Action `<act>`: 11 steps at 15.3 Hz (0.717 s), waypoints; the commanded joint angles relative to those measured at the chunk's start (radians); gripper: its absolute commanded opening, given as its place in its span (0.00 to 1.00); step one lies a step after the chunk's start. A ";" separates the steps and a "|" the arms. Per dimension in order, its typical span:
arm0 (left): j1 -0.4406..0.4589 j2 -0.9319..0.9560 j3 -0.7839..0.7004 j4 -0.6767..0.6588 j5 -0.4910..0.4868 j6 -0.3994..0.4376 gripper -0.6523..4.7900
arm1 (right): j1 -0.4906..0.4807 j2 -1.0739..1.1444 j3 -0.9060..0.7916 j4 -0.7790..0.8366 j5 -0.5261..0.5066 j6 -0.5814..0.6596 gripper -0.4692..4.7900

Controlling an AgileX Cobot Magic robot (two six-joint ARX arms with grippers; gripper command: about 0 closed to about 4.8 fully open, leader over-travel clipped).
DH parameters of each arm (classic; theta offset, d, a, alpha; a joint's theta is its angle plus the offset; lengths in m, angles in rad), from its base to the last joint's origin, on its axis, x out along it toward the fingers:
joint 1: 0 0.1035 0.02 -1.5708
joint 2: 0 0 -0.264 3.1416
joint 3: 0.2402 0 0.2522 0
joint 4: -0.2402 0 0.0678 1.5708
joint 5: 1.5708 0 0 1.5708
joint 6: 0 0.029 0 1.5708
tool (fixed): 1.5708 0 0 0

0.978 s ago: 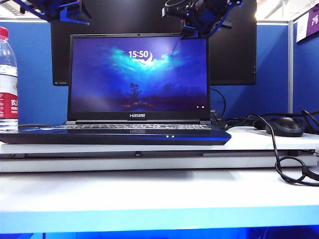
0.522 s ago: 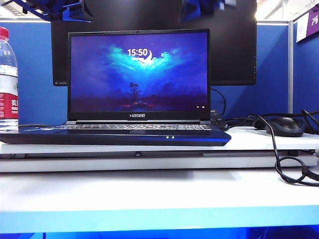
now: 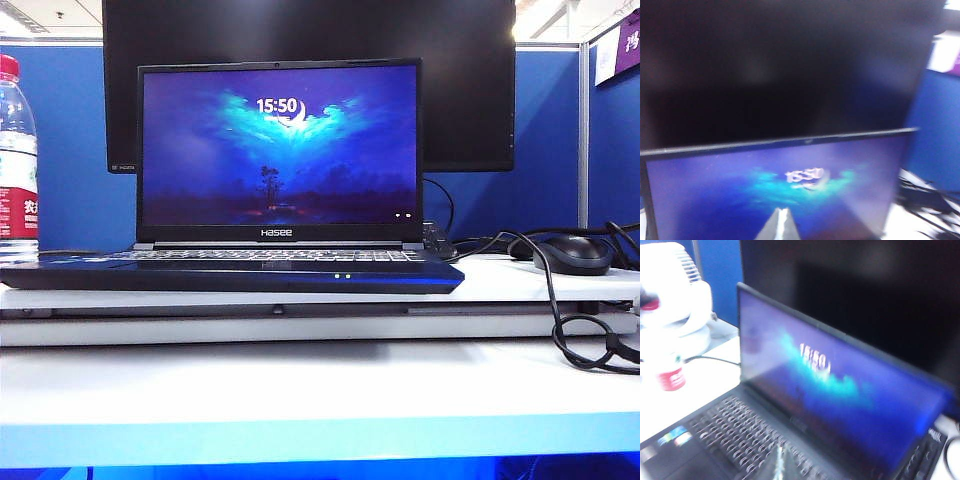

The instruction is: Open the lid of the black laptop.

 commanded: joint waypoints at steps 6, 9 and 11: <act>0.000 -0.686 -0.291 -0.239 0.105 -0.172 0.11 | 0.096 -0.557 -0.478 0.204 0.091 0.167 0.08; 0.000 -0.901 -0.323 -0.381 0.101 -0.198 0.11 | 0.098 -0.674 -0.560 0.196 0.117 0.192 0.08; 0.000 -1.012 -0.323 -0.510 0.144 -0.208 0.11 | 0.099 -0.758 -0.617 0.187 0.114 0.219 0.08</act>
